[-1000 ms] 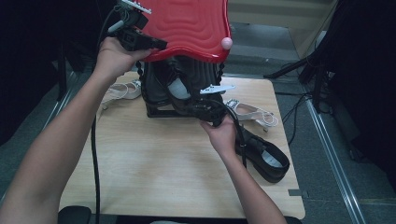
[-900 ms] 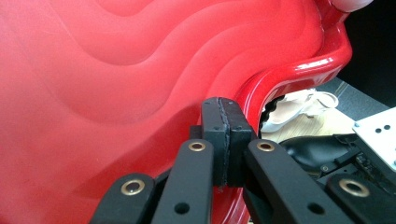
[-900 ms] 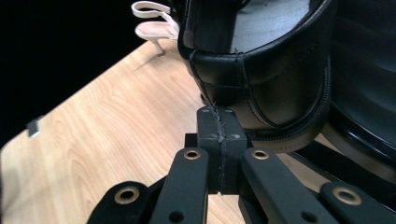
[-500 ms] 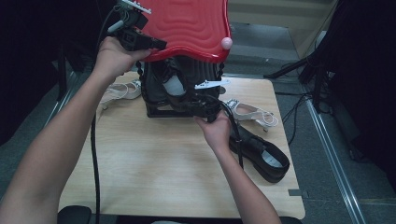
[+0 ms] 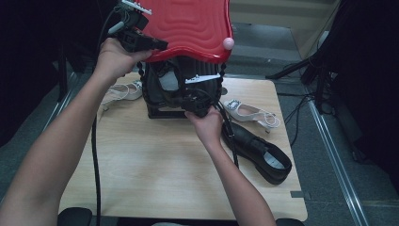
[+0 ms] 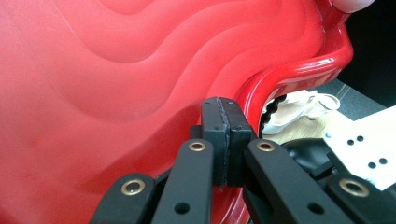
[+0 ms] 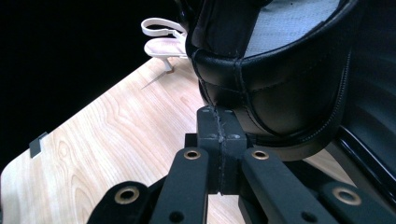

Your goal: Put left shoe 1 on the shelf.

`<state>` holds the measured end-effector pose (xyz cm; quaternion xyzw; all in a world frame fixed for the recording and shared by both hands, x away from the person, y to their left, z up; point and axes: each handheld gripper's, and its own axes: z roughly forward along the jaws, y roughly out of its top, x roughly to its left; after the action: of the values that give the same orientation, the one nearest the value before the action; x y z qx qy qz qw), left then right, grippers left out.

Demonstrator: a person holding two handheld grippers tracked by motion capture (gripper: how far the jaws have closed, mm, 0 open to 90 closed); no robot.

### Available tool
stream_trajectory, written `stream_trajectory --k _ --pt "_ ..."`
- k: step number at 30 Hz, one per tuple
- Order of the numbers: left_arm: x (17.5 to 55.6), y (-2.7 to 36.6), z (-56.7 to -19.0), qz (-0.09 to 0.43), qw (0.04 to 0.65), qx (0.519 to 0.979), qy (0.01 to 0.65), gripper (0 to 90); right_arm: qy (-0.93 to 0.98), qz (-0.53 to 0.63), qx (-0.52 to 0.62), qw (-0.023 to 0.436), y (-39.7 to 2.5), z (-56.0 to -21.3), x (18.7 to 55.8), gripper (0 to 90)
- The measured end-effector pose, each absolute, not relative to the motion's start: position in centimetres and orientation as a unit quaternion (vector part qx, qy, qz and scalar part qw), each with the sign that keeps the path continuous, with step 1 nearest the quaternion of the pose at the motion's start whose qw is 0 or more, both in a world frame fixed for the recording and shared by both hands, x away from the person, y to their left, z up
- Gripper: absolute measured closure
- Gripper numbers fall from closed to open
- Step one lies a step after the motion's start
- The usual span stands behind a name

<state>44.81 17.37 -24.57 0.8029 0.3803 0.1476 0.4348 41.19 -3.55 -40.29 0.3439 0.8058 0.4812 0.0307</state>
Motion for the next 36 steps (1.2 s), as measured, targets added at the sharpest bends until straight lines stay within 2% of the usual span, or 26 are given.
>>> stream_trajectory --k 12,21,26,31,32,34,36 --pt "44.8 17.4 -24.6 0.148 0.435 0.803 0.381 90.0 0.795 0.492 0.353 0.044 -1.2 -40.3 42.7 90.0" --pt "44.8 17.3 -24.5 0.146 0.434 0.801 0.386 90.0 0.798 0.480 0.363 0.030 0.4 -41.0 43.9 90.0" --pt "44.8 17.3 -24.5 0.144 0.435 0.797 0.393 90.0 0.798 0.485 0.355 0.039 -0.2 -41.2 43.1 90.0" --pt "44.5 17.3 -24.2 0.156 0.431 0.798 0.392 86.2 0.794 0.493 0.353 0.036 -2.0 -40.9 42.0 90.0" --pt "44.3 17.4 -24.1 0.162 0.434 0.798 0.386 84.1 0.793 0.495 0.353 0.035 -2.4 -40.8 41.7 90.0" --pt "44.1 17.6 -23.6 0.142 0.443 0.797 0.385 76.0 0.790 0.501 0.352 0.035 -3.3 -40.7 41.3 90.0" --pt "43.5 17.7 -23.2 0.141 0.443 0.799 0.381 74.8 0.787 0.505 0.351 0.038 -4.3 -40.6 40.8 90.0"
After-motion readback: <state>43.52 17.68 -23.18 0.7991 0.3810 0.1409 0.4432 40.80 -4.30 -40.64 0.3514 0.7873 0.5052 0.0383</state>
